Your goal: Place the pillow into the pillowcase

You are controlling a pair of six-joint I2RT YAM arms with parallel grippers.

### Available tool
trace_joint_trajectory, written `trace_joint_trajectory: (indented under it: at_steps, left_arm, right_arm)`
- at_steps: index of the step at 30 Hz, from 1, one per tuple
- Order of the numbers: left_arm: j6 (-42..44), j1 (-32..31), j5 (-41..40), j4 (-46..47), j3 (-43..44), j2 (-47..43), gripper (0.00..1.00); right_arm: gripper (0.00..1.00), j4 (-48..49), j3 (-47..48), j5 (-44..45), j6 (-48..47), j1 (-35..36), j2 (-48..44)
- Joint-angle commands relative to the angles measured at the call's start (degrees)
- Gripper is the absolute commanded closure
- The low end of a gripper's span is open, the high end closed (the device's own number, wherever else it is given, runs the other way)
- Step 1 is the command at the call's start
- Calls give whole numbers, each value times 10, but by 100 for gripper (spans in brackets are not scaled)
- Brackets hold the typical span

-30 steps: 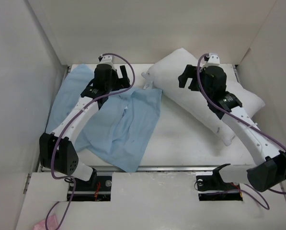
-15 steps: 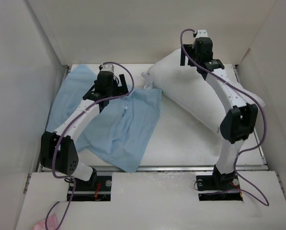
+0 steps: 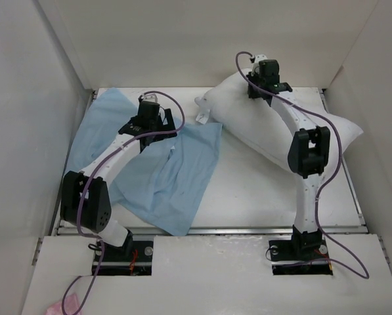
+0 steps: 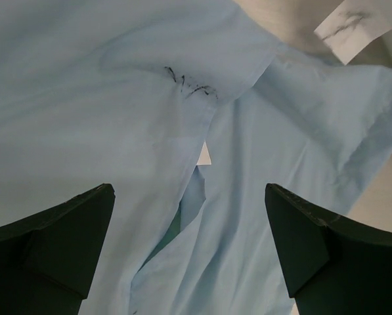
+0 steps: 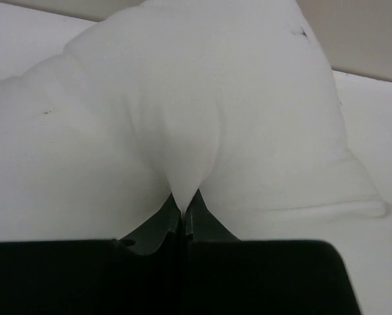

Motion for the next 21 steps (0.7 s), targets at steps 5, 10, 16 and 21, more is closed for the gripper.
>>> trace_joint_trajectory:
  at_steps: [5,10,16,21]
  left_arm:
    - [11,-1,19,-17,-27,7,0]
    - [6,-1,45,9,-72,18,0]
    - [0,-6,35,8,-46,35,2]
    - [6,18,-6,-20,-5,51,4]
  right_arm:
    - [100,65,-98,-80,0,-37,-206]
    - [100,-6,-88,-105,-7,-37,-316]
    - [100,-69,-214,-258,-5,-37,-423]
    - [100,-54,-366,-272,7,-3,-564]
